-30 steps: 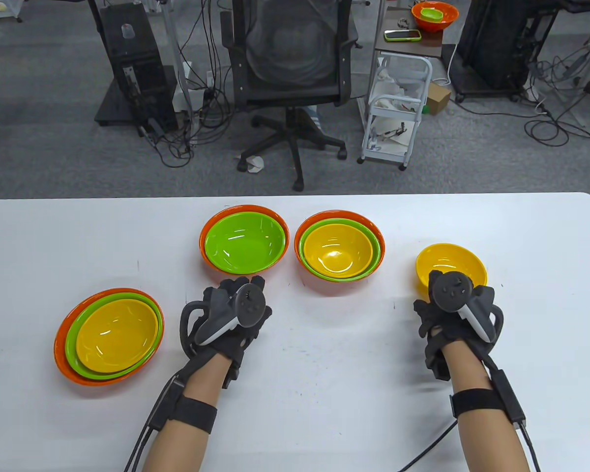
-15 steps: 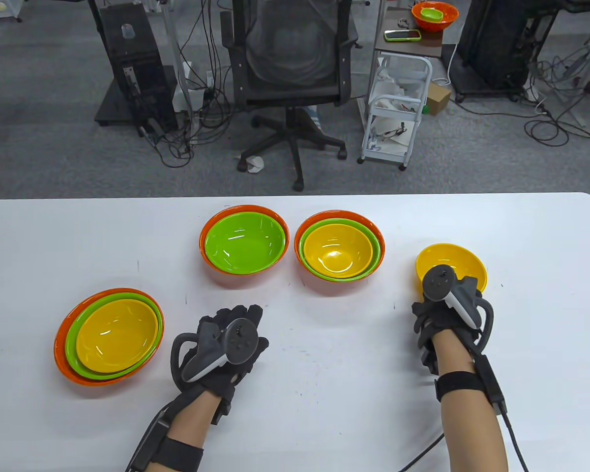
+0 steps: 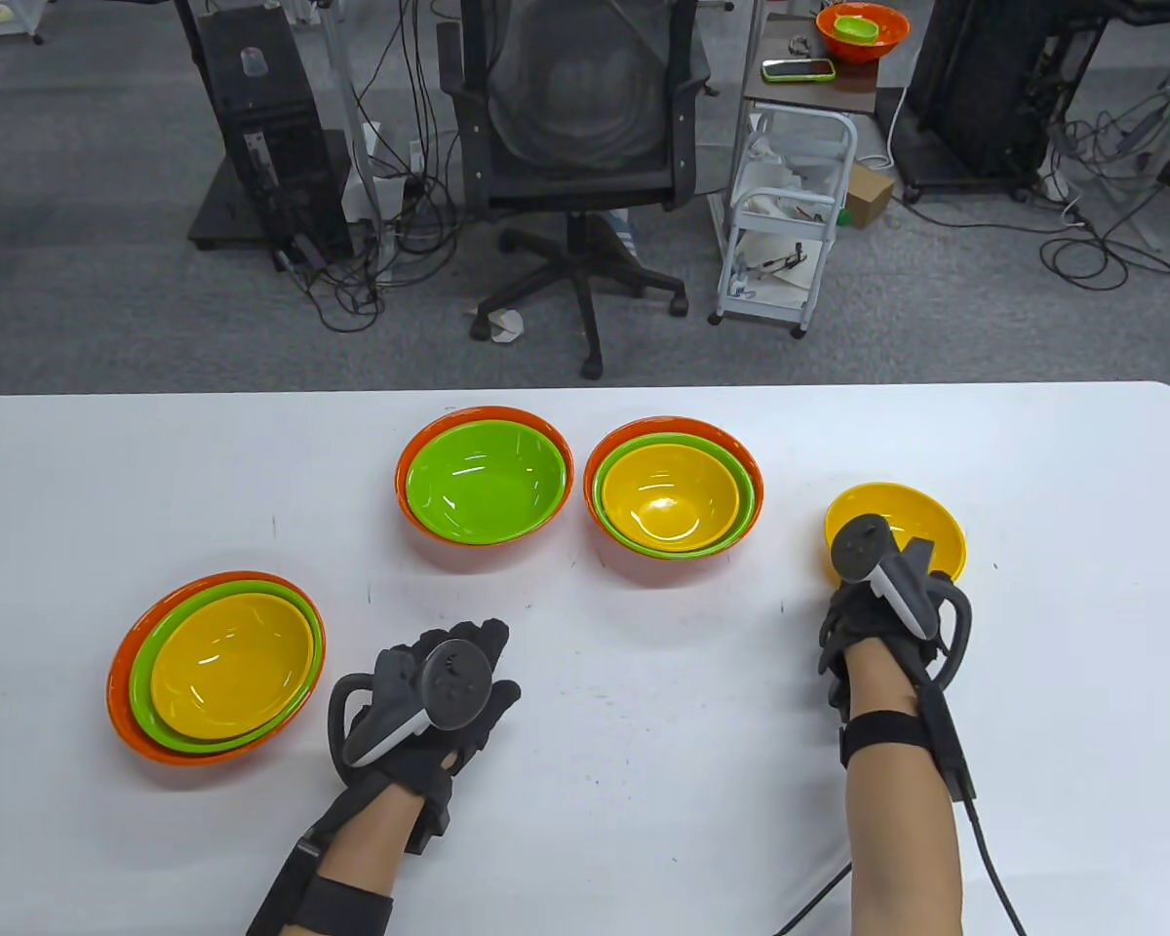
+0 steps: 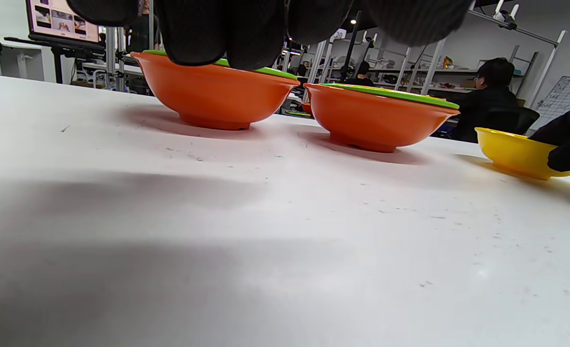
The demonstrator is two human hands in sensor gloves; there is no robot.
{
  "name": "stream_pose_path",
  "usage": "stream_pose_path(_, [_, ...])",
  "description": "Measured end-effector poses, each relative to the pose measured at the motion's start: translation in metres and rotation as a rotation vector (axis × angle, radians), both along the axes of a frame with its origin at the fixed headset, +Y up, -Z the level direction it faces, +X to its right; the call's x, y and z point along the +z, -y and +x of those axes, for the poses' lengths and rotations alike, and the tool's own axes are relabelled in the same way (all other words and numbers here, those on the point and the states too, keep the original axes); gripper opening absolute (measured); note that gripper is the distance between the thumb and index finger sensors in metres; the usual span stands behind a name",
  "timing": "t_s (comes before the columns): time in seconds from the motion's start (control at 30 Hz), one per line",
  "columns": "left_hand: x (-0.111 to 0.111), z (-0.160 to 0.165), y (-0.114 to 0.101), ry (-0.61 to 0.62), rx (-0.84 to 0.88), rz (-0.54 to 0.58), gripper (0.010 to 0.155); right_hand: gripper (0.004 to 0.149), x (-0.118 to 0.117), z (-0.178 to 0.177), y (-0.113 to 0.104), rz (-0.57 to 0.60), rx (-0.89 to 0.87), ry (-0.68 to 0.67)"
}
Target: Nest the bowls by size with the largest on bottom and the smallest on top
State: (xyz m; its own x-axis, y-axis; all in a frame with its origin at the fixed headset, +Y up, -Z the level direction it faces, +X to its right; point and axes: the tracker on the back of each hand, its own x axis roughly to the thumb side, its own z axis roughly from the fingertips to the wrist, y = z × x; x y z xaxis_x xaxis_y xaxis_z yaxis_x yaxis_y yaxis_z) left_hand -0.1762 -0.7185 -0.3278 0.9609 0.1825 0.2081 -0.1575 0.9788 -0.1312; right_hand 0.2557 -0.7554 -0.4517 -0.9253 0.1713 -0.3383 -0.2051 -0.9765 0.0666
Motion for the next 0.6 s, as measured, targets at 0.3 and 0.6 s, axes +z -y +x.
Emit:
stream_pose_path(0.3, [0.000,-0.001,0.005,0.004,-0.007,-0.023,0.069,0.040,0.014,-0.012,0.001,0.151,0.159,-0.020])
stream_pose_path(0.6, [0.000,-0.003,0.007,-0.008,0.049,-0.054,0.069,0.037,0.037,-0.016,-0.013,0.281,0.169,-0.146])
